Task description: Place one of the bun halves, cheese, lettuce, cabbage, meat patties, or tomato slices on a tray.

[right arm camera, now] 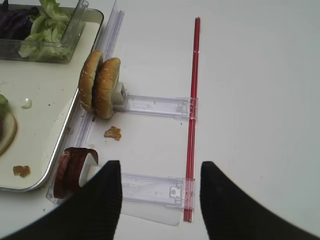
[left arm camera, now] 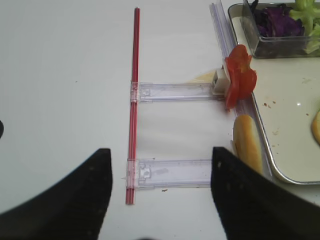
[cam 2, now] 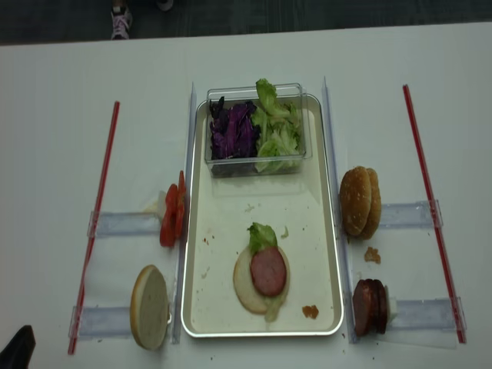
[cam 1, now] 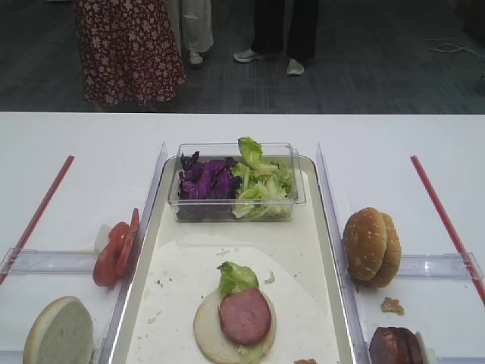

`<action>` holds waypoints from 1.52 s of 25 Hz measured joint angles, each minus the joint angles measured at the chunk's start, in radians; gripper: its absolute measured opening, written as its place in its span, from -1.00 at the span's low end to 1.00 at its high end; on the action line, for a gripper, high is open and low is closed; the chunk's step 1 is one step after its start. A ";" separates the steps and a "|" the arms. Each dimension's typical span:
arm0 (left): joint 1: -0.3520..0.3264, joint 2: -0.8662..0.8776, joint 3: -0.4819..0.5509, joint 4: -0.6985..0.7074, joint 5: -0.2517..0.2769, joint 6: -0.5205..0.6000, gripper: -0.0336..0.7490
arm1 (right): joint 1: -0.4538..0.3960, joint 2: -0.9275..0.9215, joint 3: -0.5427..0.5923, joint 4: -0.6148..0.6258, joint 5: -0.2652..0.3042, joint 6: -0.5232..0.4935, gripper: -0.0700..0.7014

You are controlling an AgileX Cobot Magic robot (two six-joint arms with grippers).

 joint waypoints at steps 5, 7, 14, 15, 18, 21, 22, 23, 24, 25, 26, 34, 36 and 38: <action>0.000 0.000 0.000 0.000 0.000 0.000 0.14 | 0.000 -0.045 0.000 0.000 0.000 0.000 0.17; 0.000 0.000 0.000 0.000 0.000 0.000 0.14 | 0.000 -0.046 0.000 0.000 0.000 0.000 0.17; 0.000 0.000 0.000 0.000 0.000 0.000 0.14 | 0.000 -0.046 0.000 0.000 0.000 0.000 0.17; 0.000 0.000 0.000 0.000 0.000 0.000 0.14 | 0.000 -0.046 0.000 0.000 0.000 0.000 0.17; 0.000 0.000 0.000 0.000 0.000 0.000 0.14 | 0.000 -0.046 0.000 0.000 0.000 0.000 0.17; 0.000 0.000 0.000 0.000 0.000 0.000 0.14 | 0.000 -0.046 0.000 0.000 0.000 0.000 0.17; 0.000 0.000 0.000 0.000 0.000 0.000 0.14 | 0.000 -0.046 0.000 0.000 0.000 0.000 0.17; 0.000 0.000 0.000 0.000 0.000 0.000 0.14 | 0.000 -0.046 0.000 0.000 0.000 0.000 0.17; 0.000 0.000 0.000 0.000 0.000 0.000 0.14 | 0.000 -0.046 0.000 0.000 0.000 0.000 0.17; 0.000 0.000 0.000 0.000 0.000 0.000 0.14 | 0.000 -0.046 0.000 0.000 0.000 0.000 0.17; 0.000 0.000 0.000 0.000 0.000 0.000 0.14 | 0.000 -0.046 0.000 0.000 0.000 0.000 0.17; 0.000 0.000 0.000 0.000 0.000 0.000 0.14 | 0.000 -0.046 0.000 0.000 0.000 0.000 0.17; 0.000 0.000 0.000 0.000 0.000 0.002 0.14 | 0.000 -0.046 0.000 -0.002 0.000 0.000 0.17; 0.000 0.000 0.000 0.000 0.000 0.002 0.14 | 0.000 -0.046 0.000 -0.002 0.000 0.002 0.17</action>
